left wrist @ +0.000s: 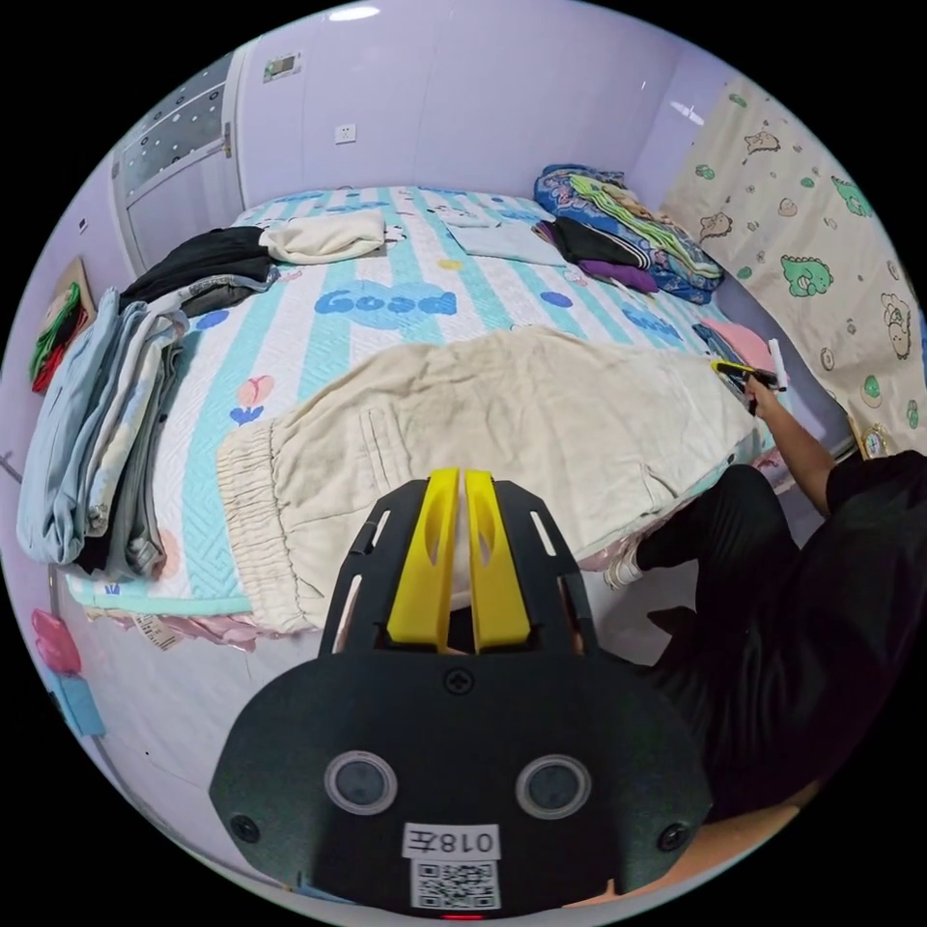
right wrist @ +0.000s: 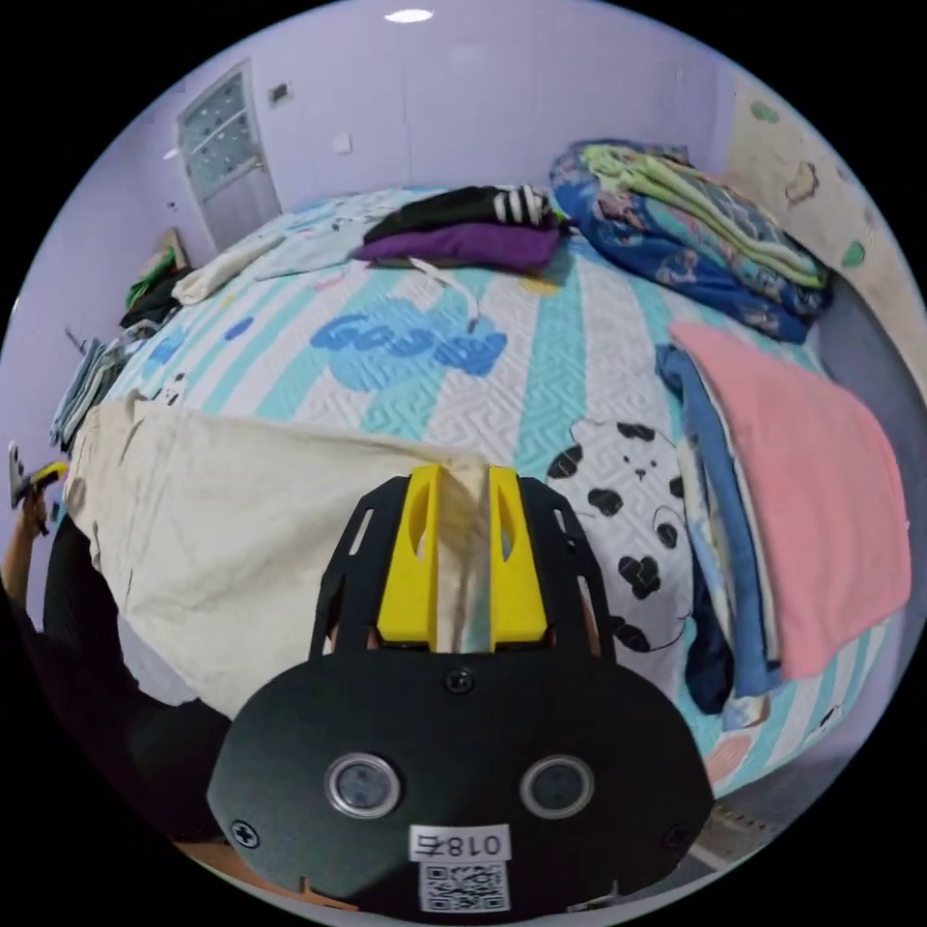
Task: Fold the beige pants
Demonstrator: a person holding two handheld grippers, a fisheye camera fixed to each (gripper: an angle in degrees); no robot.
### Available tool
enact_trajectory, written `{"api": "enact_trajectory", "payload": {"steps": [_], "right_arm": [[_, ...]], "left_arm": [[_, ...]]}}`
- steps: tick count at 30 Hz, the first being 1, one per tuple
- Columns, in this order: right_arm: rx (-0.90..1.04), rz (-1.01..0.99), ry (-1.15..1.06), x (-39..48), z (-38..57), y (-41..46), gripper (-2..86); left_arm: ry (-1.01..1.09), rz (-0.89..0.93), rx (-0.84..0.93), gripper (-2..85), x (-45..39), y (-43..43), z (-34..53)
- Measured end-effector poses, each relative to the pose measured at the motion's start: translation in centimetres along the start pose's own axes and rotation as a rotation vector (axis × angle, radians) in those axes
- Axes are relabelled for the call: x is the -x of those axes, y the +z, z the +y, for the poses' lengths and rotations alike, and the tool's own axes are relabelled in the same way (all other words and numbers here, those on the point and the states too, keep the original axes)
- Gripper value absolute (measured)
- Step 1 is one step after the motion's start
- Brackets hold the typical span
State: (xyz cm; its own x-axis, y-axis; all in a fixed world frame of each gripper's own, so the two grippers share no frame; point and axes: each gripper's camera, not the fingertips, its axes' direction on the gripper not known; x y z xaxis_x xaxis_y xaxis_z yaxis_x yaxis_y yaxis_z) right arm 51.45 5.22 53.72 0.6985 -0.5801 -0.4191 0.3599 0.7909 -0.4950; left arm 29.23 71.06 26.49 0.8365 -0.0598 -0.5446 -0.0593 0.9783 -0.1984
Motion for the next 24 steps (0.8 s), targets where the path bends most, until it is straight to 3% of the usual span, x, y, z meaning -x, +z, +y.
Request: {"api": "enact_trajectory", "payload": {"steps": [5, 10, 15, 20, 24], "right_arm": [[-0.184, -0.024, 0.269, -3.4, 5.0, -4.7, 11.1], [-0.275, -0.326, 0.464, -4.1, 14.2, -8.0, 11.9], [-0.282, -0.478, 0.653, -3.0, 23.5, -7.0, 12.8], [-0.270, -0.616, 0.781, -1.9, 28.3, -4.6, 12.9], [-0.274, -0.646, 0.785, -0.5, 28.8, -4.7, 12.2]], "left_arm": [[-0.127, -0.008, -0.108, 2.6, 3.8, -2.7, 4.3], [-0.535, 0.056, -0.374, 5.6, 11.9, -5.2, 14.9], [-0.844, 0.232, -0.482, 10.5, 17.2, -2.4, 23.6], [-0.926, 0.406, -0.427, 17.5, 20.5, 2.1, 25.2], [-0.959, 0.520, -0.276, 20.2, 21.9, 6.4, 23.5]]}}
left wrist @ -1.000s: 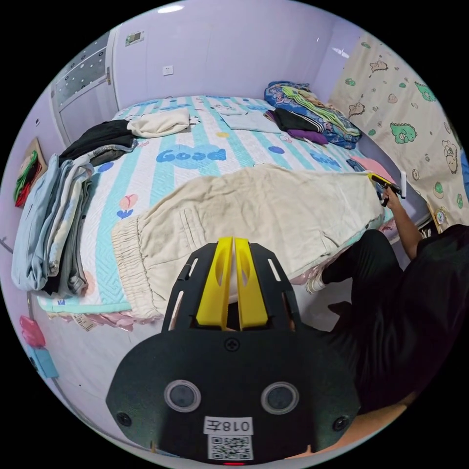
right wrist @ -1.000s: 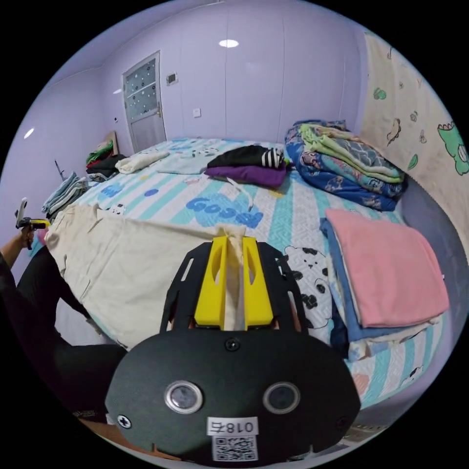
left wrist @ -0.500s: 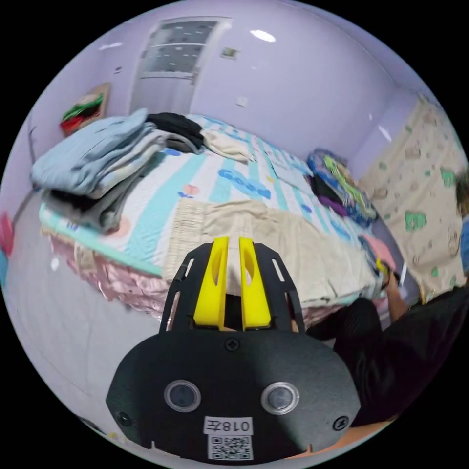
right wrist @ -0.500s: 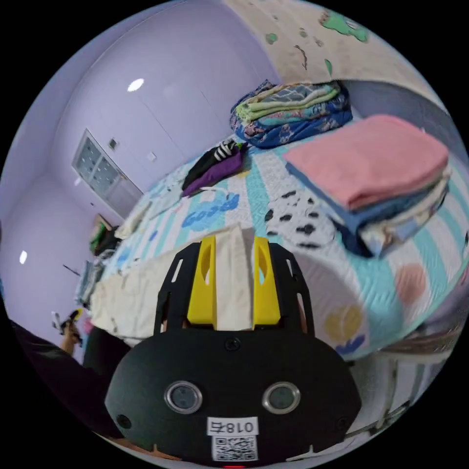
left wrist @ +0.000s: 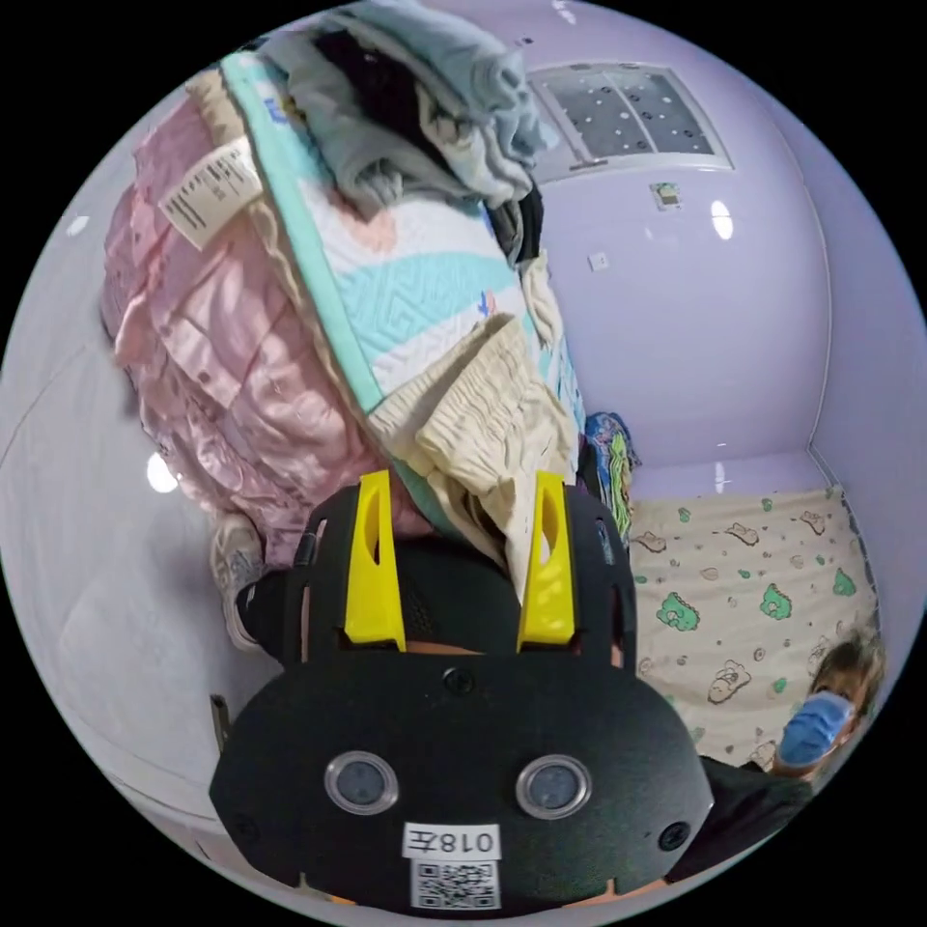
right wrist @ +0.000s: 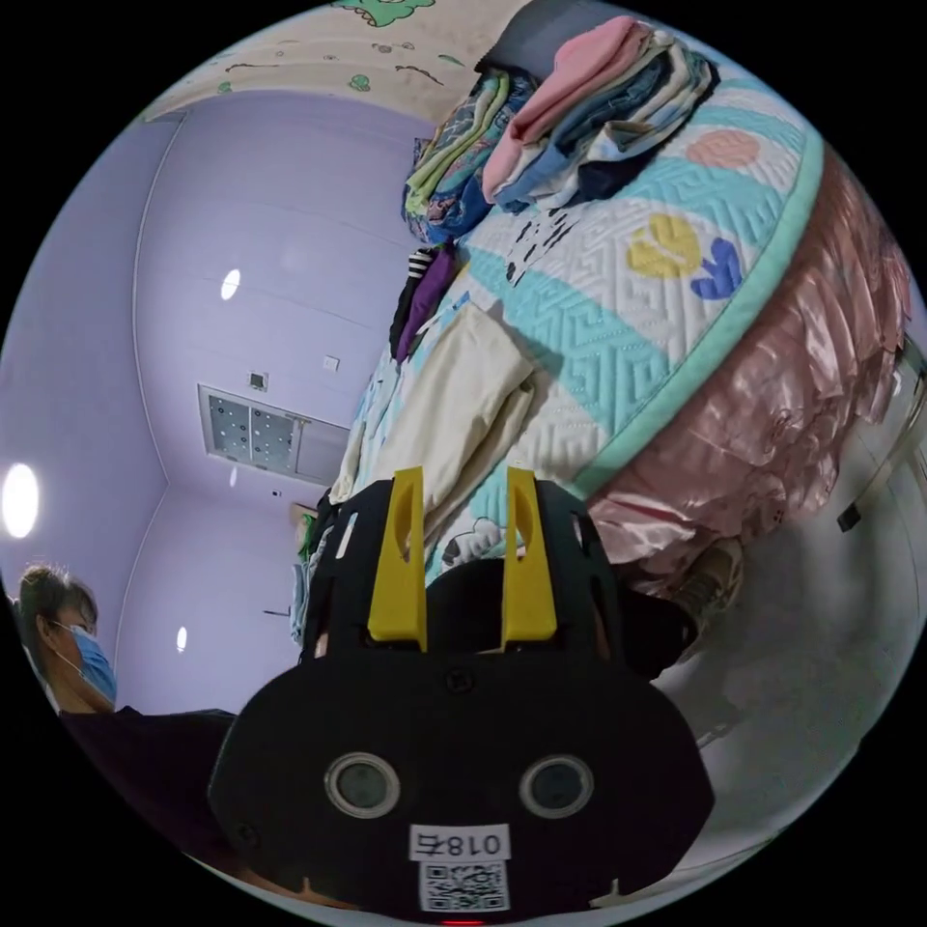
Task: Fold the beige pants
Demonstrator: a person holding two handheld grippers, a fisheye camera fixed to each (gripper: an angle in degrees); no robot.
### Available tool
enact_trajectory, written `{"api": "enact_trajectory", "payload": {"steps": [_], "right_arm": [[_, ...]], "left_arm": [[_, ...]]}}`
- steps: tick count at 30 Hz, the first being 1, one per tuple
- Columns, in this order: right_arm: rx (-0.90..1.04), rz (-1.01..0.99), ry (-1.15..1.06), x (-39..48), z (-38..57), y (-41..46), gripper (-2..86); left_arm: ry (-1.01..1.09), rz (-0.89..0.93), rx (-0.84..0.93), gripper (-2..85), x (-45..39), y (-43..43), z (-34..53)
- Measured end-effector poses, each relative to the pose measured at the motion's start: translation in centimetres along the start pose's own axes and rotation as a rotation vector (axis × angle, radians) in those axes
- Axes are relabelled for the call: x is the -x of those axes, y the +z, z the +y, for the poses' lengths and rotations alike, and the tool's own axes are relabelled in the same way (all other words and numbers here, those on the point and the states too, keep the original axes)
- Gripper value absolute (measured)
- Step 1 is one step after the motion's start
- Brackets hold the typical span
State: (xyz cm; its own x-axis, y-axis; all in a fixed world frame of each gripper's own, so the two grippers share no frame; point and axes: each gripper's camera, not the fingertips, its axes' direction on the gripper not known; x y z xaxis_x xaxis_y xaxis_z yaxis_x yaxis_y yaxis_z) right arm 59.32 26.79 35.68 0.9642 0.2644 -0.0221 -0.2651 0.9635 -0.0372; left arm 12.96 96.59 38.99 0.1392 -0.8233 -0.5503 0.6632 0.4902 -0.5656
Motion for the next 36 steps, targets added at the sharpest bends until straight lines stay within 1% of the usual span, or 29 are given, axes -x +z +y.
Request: {"api": "enact_trajectory", "payload": {"steps": [3, 8, 11, 13, 19, 23, 25, 28, 33, 36], "right_arm": [[0.002, -0.008, -0.018, 1.0, 0.9, -0.2, 11.5], [0.000, -0.010, -0.053, 2.5, 3.0, -1.1, 10.7], [0.000, -0.011, -0.055, 2.6, 4.5, -1.5, 10.4], [-0.007, -0.019, -0.048, 2.6, 5.5, -1.7, 10.2], [-0.005, -0.027, -0.041, 2.2, 7.7, -1.7, 9.8], [0.003, -0.041, -0.028, 1.4, 8.7, -1.2, 9.3], [0.005, -0.049, -0.020, 1.0, 9.0, -1.0, 9.1], [0.008, -0.063, -0.016, 0.7, 9.2, -0.5, 9.0], [0.018, -0.067, -0.028, 1.0, 9.3, 0.0, 8.8], [0.012, -0.065, -0.030, 0.9, 9.6, 0.0, 8.7]], "left_arm": [[-0.044, 0.005, 0.082, 20.5, 0.8, 2.8, -1.0], [-0.095, 0.066, 0.090, 19.1, 1.3, 5.6, -1.3], [-0.080, 0.033, 0.077, 16.0, -0.1, 6.2, -1.4], [-0.080, -0.040, 0.075, 12.2, -0.9, 6.1, -1.4], [-0.090, -0.069, 0.091, 8.2, -1.6, 5.7, -0.1], [-0.018, -0.147, 0.104, 4.6, -4.1, 5.5, 0.3], [0.066, -0.232, 0.112, 3.5, -7.2, 6.0, 0.2], [0.143, -0.307, 0.115, 3.3, -10.7, 6.7, 0.0], [0.200, -0.326, 0.105, 3.3, -13.8, 6.4, 0.6], [0.185, -0.262, 0.107, 1.9, -13.1, 6.4, 1.6]]}}
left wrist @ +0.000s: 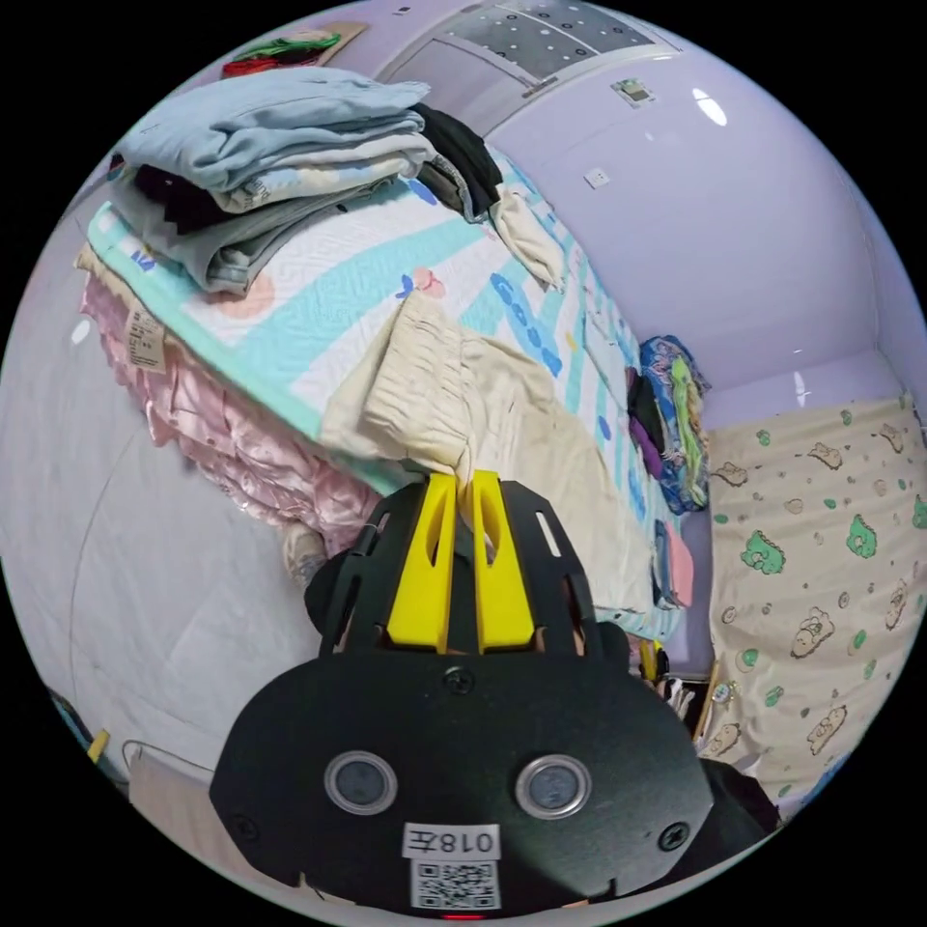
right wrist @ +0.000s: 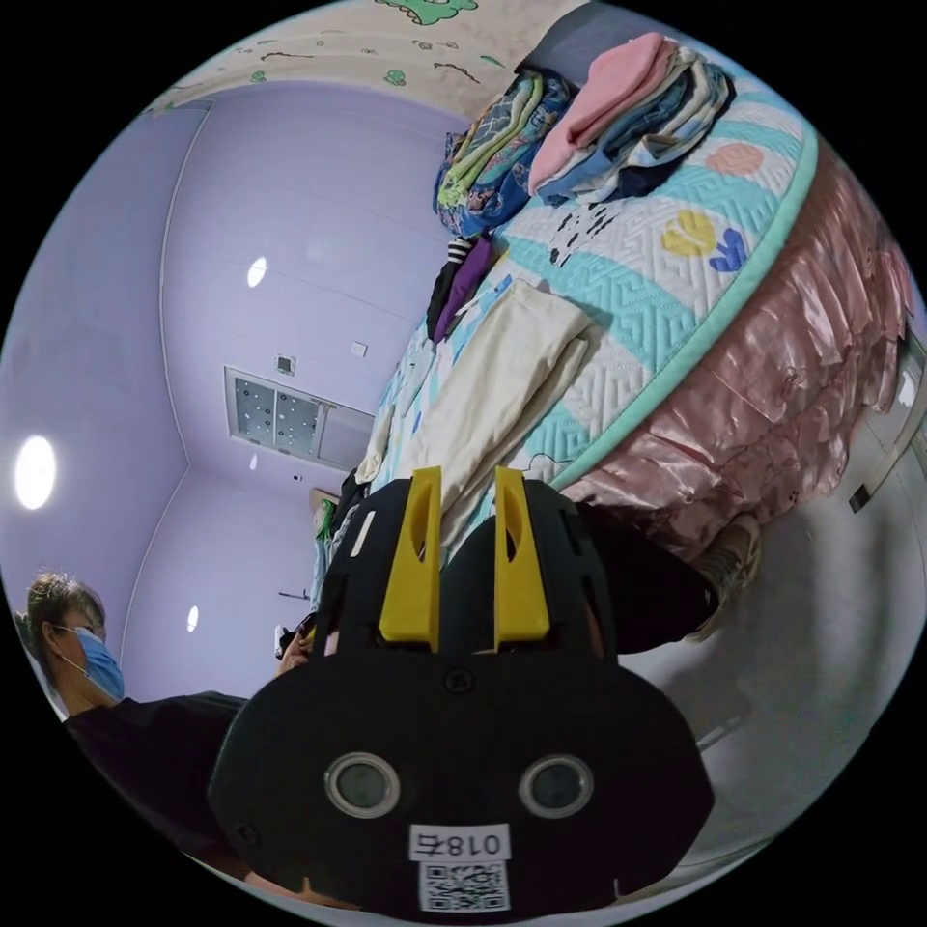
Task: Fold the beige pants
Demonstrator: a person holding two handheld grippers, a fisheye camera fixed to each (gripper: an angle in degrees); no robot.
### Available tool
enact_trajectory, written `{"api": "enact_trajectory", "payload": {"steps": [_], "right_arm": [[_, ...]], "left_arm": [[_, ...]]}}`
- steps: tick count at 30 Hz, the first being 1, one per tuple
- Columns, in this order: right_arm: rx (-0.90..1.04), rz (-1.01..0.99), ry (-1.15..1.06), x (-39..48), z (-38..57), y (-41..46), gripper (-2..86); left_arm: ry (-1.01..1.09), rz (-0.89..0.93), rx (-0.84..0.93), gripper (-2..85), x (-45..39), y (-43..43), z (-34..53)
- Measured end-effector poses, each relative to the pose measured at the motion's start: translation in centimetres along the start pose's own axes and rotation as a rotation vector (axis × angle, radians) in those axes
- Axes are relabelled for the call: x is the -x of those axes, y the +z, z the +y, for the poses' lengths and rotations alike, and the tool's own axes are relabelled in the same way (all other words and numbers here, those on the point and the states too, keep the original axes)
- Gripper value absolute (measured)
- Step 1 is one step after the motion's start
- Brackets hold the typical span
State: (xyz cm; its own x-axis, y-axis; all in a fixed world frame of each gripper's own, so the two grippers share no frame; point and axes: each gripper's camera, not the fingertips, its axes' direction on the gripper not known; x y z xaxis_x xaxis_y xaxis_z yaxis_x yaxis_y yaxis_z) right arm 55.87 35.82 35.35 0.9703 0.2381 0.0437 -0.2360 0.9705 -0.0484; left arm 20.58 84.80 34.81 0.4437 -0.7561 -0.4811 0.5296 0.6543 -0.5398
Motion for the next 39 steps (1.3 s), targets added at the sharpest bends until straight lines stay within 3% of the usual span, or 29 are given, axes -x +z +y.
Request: {"api": "enact_trajectory", "payload": {"steps": [11, 23, 27, 32, 37, 39], "right_arm": [[-0.001, -0.034, 0.025, -0.5, 0.9, 1.8, 8.5], [-0.005, -0.033, 0.027, -0.4, 1.1, 2.2, 8.3], [-0.002, -0.031, 0.032, -0.4, 1.2, 2.5, 8.2], [-0.010, -0.030, 0.042, -0.6, 0.8, 2.4, 8.1], [-0.041, -0.035, 0.035, -0.4, -0.1, 2.1, 8.4], [-0.041, -0.011, 0.026, -0.3, -0.7, 2.2, 8.8]], "left_arm": [[-0.070, -0.015, -0.035, 1.4, 0.2, 3.1, 0.5], [-0.141, 0.029, -0.046, 10.0, 4.1, 5.5, 2.7], [-0.161, 0.135, -0.071, 5.9, 5.3, 6.2, 3.3], [-0.137, 0.123, -0.110, 2.9, 4.1, 5.3, 3.8], [-0.046, 0.331, -0.235, 0.9, 1.6, 1.2, 5.4], [0.009, 0.328, -0.270, 0.7, 0.5, -0.5, 6.1]]}}
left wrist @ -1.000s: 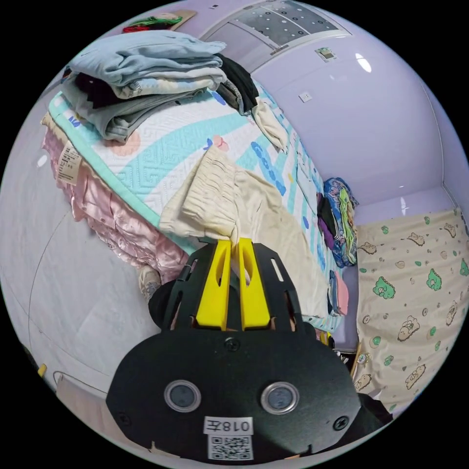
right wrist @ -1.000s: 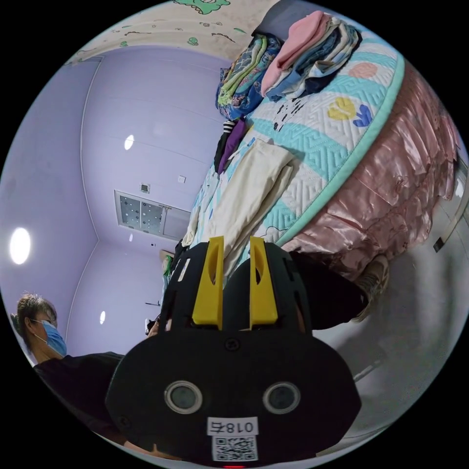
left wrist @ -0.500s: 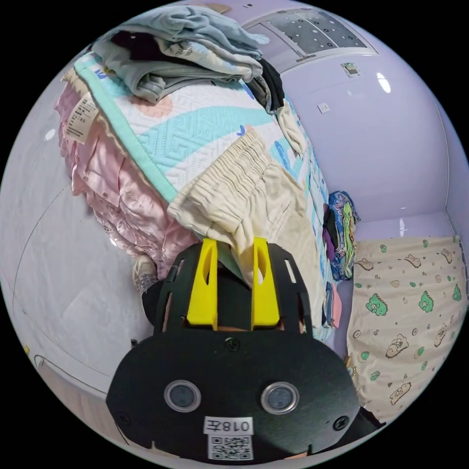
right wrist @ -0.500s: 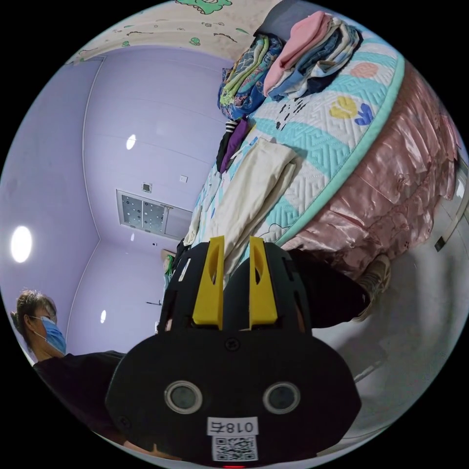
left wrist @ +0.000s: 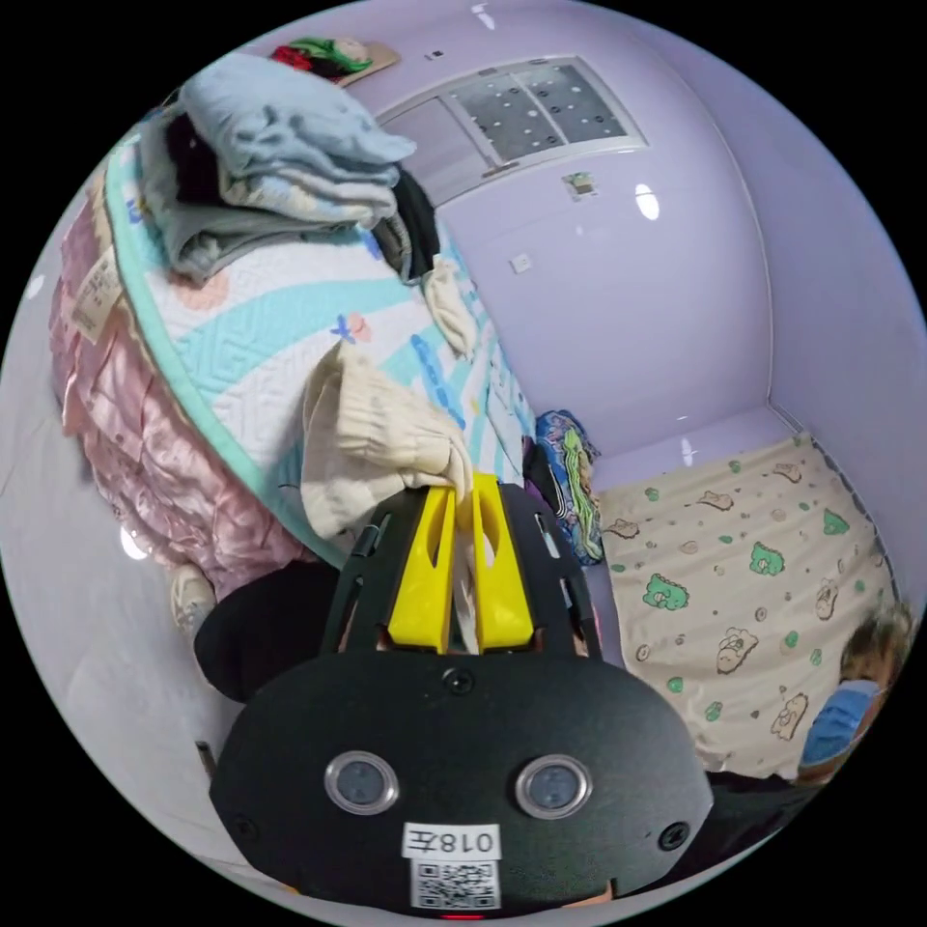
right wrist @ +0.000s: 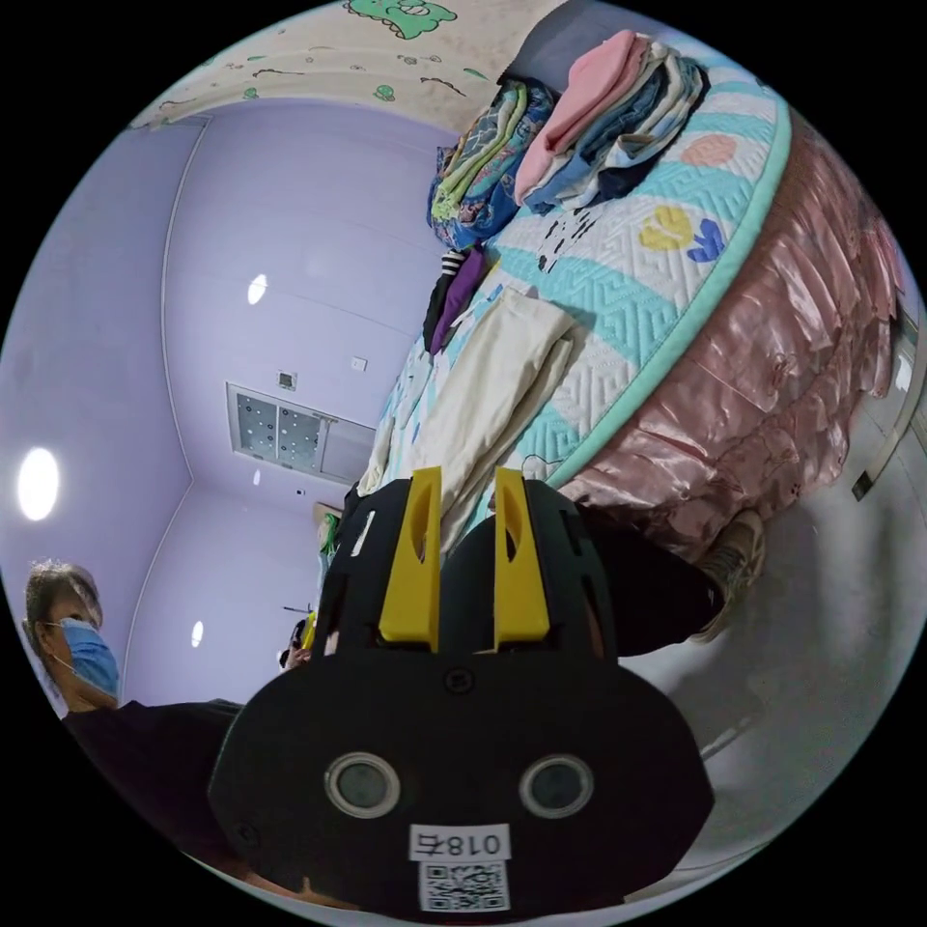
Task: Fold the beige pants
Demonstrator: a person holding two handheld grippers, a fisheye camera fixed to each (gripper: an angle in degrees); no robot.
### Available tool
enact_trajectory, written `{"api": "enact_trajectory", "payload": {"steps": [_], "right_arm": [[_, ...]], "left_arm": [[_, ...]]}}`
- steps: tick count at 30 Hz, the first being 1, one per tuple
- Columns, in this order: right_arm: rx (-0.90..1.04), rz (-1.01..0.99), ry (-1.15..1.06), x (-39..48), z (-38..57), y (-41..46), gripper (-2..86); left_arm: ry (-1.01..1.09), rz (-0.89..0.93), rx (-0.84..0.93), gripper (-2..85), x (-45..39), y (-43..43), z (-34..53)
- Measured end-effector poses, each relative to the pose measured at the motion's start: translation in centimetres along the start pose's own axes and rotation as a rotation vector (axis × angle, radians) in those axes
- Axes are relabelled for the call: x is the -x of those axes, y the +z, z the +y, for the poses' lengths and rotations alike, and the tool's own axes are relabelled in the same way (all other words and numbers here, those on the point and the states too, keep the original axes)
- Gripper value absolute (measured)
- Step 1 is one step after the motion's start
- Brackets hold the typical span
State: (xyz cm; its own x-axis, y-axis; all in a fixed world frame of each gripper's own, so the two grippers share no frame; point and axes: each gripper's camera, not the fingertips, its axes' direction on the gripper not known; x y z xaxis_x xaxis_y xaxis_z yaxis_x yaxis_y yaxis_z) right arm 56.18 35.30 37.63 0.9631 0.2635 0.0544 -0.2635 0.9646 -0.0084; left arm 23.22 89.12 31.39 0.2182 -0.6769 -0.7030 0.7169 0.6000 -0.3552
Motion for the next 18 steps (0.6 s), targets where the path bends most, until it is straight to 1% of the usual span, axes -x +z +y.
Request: {"api": "enact_trajectory", "payload": {"steps": [2, 4, 6, 8, 9, 11, 12, 14, 18], "right_arm": [[0.011, 0.020, -0.003, -0.1, -1.1, 0.5, 9.5], [0.015, 0.021, 0.003, -0.3, -2.2, 1.0, 10.0], [-0.002, 0.010, 0.007, -0.5, -3.2, 1.3, 10.4], [-0.017, -0.004, 0.004, -0.3, -4.8, 1.7, 10.7], [-0.009, 0.007, 0.006, -0.3, -5.2, 2.0, 10.8], [0.054, 0.109, 0.044, -0.6, -7.0, 3.3, 11.6], [0.057, 0.115, 0.056, -0.8, -7.3, 3.6, 11.8], [0.052, 0.067, 0.120, -2.1, -8.5, 4.2, 12.3], [0.019, 0.039, 0.204, -3.7, -9.5, 4.5, 12.1]], "left_arm": [[0.024, -0.018, -0.001, 0.6, 0.0, -0.8, -0.1], [-0.016, -0.036, 0.007, 0.4, 2.0, -1.2, -0.1], [-0.025, 0.004, -0.008, 0.3, 3.2, -1.6, 0.5], [-0.011, 0.003, -0.013, 0.2, 3.4, -1.9, 1.1], [-0.006, 0.013, -0.021, 0.1, 3.6, -2.3, 1.5], [-0.026, 0.043, -0.034, 0.0, 4.2, -2.8, 2.0], [-0.050, 0.063, -0.040, -0.1, 4.5, -3.0, 2.2], [-0.067, 0.086, -0.038, -0.3, 4.4, -3.3, 2.2], [-0.042, 0.074, -0.011, -0.5, 2.9, -3.9, 1.4]]}}
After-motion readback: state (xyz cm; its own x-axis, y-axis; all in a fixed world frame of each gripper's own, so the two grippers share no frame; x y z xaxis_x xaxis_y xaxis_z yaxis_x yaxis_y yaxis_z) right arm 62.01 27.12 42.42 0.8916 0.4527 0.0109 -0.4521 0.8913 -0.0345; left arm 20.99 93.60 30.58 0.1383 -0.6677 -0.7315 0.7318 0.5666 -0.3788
